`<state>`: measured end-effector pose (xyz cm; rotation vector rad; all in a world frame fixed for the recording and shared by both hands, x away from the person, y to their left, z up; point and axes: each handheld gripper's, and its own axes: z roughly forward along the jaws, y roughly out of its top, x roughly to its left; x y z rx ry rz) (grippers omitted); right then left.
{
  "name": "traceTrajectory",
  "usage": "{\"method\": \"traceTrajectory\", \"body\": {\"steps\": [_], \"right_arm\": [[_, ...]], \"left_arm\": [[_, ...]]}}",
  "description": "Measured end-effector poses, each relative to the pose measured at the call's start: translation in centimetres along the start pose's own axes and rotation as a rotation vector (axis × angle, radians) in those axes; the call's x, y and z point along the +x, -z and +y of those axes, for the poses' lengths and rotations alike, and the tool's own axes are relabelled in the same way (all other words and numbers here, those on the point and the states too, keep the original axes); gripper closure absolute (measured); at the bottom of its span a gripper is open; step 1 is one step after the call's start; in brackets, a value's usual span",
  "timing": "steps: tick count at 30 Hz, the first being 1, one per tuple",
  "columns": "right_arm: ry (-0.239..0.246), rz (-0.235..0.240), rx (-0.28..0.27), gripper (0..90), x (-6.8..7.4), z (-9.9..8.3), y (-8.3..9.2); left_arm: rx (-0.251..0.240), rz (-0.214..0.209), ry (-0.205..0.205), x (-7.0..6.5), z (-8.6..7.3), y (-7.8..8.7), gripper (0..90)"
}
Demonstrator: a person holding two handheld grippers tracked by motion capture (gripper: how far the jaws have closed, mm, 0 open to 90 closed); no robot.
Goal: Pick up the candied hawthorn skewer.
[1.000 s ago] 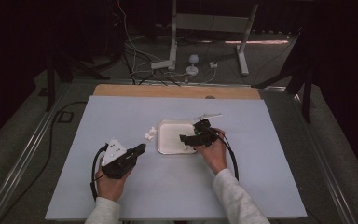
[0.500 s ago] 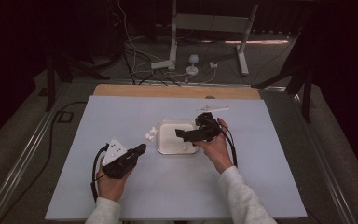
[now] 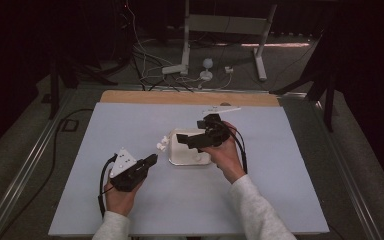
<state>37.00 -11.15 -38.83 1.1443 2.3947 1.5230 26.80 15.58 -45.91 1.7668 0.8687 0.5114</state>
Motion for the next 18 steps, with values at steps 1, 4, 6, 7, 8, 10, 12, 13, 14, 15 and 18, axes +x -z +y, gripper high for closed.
{"method": "traceTrajectory", "body": {"steps": [1, 4, 6, 7, 8, 10, 12, 13, 14, 15, 18], "right_arm": [[0.001, 0.003, 0.001, 0.0, 0.1, 0.1, -0.1], [0.003, 0.020, 0.009, 0.0, 0.4, 0.2, -0.2], [0.000, 0.029, 0.013, 0.0, 0.6, 0.3, -0.4], [0.000, 0.034, 0.012, 0.0, 0.7, 0.3, -0.4], [-0.004, 0.042, 0.014, 1.1, 0.7, 0.4, -0.5], [-0.010, 0.048, 0.014, 2.1, 0.8, 0.4, -0.6], [-0.018, 0.052, 0.015, 3.3, 0.9, 0.5, -0.8], [-0.018, 0.055, 0.013, 4.1, 0.9, 0.5, -0.9], [-0.018, 0.056, 0.018, 5.4, 1.0, 0.5, -0.9], [-0.020, 0.058, 0.023, 6.4, 1.1, 0.5, -1.1], [-0.023, 0.069, 0.040, 17.1, 1.3, 0.4, -1.6]], "left_arm": [[-0.001, 0.000, -0.001, 0.0, 0.0, 0.0, 89.9], [0.000, -0.003, -0.002, -0.1, 0.0, 0.0, 89.9], [0.000, -0.003, -0.004, -0.1, 0.0, -0.1, 89.9], [0.000, -0.003, -0.004, -0.1, 0.0, -0.1, 89.8], [-0.002, -0.004, -0.005, -0.1, 0.0, -0.1, 89.9], [-0.001, -0.005, -0.005, -0.2, 0.0, -0.2, 89.9], [0.002, -0.007, -0.008, -0.3, 0.0, -0.3, 89.8], [0.001, -0.008, -0.008, -0.3, 0.0, -0.3, 89.9], [0.002, -0.007, -0.010, -0.3, 0.0, -0.3, 89.8], [0.002, -0.008, -0.010, -0.4, 0.0, -0.3, 89.9], [0.001, -0.011, -0.011, -0.5, 0.0, -0.4, 89.9]]}}
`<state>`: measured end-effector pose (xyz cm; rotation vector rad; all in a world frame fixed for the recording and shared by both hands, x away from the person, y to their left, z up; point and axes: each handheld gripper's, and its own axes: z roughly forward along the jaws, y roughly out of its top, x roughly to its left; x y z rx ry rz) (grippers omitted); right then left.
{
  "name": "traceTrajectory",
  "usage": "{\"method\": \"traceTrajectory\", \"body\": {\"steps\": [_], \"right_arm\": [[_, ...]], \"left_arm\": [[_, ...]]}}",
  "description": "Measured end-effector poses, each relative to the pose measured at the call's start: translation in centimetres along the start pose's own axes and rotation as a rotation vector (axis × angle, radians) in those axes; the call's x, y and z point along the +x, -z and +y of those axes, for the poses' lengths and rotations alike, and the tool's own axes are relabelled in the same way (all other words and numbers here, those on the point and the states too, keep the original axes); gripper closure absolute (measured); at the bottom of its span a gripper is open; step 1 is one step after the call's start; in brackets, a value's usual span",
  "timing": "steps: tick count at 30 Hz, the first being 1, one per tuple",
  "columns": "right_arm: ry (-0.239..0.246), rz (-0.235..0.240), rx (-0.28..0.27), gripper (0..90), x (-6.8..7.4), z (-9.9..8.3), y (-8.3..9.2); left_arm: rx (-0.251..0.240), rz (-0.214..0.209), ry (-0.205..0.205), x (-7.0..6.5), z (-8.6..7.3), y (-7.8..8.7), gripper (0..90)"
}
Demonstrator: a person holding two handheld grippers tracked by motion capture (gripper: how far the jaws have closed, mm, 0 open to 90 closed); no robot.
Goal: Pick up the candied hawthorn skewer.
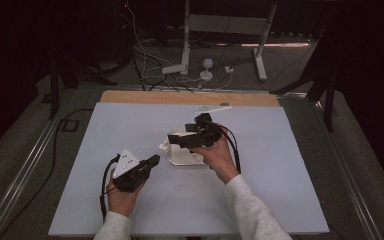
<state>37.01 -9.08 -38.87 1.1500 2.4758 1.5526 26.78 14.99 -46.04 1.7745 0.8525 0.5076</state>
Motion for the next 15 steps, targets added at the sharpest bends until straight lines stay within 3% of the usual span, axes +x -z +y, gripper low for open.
{"method": "traceTrajectory", "body": {"steps": [2, 3, 4, 5, 9, 15], "right_arm": [[-0.006, 0.010, 0.010, 22.1, 0.1, -0.1, -0.4], [-0.004, 0.029, 0.025, 30.0, 0.2, -0.2, -0.7], [-0.004, 0.029, 0.025, 30.0, 0.2, -0.2, -0.7], [-0.004, 0.043, 0.034, 38.2, 0.3, -0.4, -1.0], [-0.013, 0.082, 0.043, 47.9, 0.3, -0.6, -1.5], [-0.029, 0.130, 0.075, 55.2, 0.4, -1.0, -2.4]], "left_arm": [[0.000, -0.002, 0.000, -0.1, 0.0, 0.0, 89.9], [-0.002, -0.002, 0.000, -0.1, 0.0, 0.0, 89.9], [-0.002, -0.002, 0.001, -0.1, 0.0, 0.0, 89.9], [-0.003, -0.003, -0.001, -0.1, 0.0, 0.0, 89.9], [-0.005, -0.003, -0.001, -0.1, 0.0, 0.0, 89.9], [-0.007, -0.005, -0.004, -0.2, 0.1, 0.0, 89.9]]}}
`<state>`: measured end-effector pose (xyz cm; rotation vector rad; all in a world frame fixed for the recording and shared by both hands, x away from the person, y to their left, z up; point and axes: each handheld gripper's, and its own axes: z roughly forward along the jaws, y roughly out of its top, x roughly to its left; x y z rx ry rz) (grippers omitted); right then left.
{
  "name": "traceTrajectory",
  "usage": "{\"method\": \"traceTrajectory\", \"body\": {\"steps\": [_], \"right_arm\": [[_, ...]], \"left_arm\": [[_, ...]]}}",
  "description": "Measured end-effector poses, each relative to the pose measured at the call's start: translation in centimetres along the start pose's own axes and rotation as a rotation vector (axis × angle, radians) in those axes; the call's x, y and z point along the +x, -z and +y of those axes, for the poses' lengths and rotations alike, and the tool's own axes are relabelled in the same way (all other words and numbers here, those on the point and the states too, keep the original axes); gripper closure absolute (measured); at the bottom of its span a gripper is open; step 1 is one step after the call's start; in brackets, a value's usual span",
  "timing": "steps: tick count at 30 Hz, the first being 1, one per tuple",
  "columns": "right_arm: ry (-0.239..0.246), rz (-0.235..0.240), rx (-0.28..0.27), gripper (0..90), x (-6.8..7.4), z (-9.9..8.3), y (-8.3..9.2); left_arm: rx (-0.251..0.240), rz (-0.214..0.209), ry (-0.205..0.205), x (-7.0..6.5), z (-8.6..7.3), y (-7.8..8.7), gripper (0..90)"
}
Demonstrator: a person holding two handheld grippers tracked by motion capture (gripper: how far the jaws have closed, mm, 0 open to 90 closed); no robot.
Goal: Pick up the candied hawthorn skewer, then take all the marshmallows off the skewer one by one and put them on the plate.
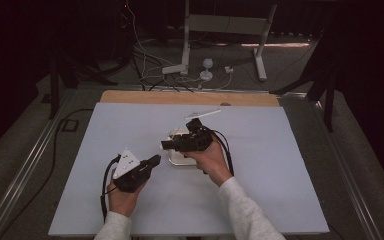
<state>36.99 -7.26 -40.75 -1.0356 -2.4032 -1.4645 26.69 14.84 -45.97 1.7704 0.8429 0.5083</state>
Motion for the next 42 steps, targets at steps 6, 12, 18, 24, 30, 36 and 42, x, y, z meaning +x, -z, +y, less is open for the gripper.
{"method": "traceTrajectory", "body": {"steps": [6, 12, 18, 24, 30, 36, 42], "right_arm": [[-0.017, 0.029, -0.006, 63.4, 0.0, -0.1, -0.2], [-0.018, 0.035, -0.012, 66.6, 0.0, -0.1, 0.0], [-0.025, 0.040, -0.026, 69.9, -0.1, -0.1, 0.1], [-0.030, 0.046, -0.032, 72.2, -0.2, 0.0, 0.3], [-0.040, 0.033, -0.054, 75.2, -0.1, 0.0, 0.3], [-0.036, 0.020, -0.066, 77.1, -0.2, 0.0, 0.5], [-0.026, 0.007, -0.076, 78.1, -0.1, 0.1, 0.8]], "left_arm": [[-0.005, -0.003, 0.000, 0.1, 0.0, 0.0, 89.9], [-0.004, -0.004, -0.002, -0.1, 0.0, 0.0, 89.9], [-0.005, 0.000, -0.003, -0.1, -0.1, 0.0, 89.9], [-0.006, -0.001, -0.005, -0.1, 0.0, 0.0, 90.0], [-0.004, 0.002, -0.006, -0.2, 0.0, 0.0, 90.0], [0.002, 0.007, -0.021, -0.3, 0.1, 0.0, 90.0], [0.004, 0.007, -0.036, -0.4, 0.2, -0.1, 90.0]]}}
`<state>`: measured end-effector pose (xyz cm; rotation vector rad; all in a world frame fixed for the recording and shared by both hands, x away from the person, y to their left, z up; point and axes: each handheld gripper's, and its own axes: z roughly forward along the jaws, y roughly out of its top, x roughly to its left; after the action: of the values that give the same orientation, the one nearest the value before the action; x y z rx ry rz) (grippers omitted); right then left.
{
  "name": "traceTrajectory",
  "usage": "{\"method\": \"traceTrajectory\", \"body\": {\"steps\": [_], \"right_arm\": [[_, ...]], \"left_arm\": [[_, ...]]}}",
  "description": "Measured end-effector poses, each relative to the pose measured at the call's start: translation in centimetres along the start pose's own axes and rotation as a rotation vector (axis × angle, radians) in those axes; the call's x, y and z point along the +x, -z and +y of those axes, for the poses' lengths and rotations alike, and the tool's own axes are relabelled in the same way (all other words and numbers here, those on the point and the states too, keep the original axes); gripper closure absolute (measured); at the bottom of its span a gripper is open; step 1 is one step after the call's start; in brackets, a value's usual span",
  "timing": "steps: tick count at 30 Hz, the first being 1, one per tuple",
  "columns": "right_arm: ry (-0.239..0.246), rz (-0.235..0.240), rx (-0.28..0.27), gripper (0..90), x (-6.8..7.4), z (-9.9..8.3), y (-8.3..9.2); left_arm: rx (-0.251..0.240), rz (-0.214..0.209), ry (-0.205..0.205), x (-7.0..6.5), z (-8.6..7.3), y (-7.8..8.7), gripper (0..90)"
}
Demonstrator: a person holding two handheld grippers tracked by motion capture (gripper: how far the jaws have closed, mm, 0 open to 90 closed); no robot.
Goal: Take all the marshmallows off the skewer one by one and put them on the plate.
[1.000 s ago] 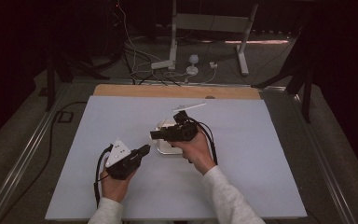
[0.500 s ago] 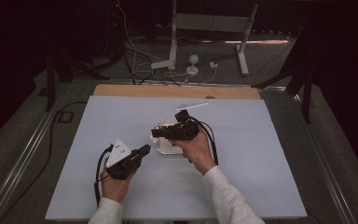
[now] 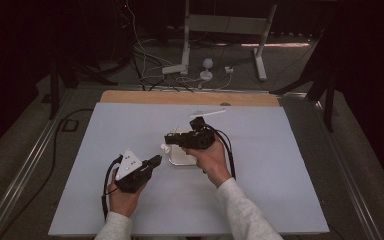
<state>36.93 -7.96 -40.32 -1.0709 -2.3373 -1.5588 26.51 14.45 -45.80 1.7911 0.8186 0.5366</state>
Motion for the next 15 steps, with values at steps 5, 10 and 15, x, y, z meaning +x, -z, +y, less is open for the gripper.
{"method": "traceTrajectory", "body": {"steps": [5, 10, 15], "right_arm": [[-0.003, 0.002, -0.015, 78.8, 0.06, 0.17, 0.19], [-0.006, -0.014, -0.027, 79.4, 0.22, 0.32, 0.30], [-0.017, -0.020, -0.049, 79.7, 0.31, 0.33, 0.25]], "left_arm": [[-0.004, 0.006, -0.011, -0.08, 0.11, 0.14, 90.0], [-0.002, 0.011, -0.019, -0.07, 0.21, 0.21, 90.0], [0.000, 0.022, -0.026, -0.02, 0.21, 0.36, 90.0]]}}
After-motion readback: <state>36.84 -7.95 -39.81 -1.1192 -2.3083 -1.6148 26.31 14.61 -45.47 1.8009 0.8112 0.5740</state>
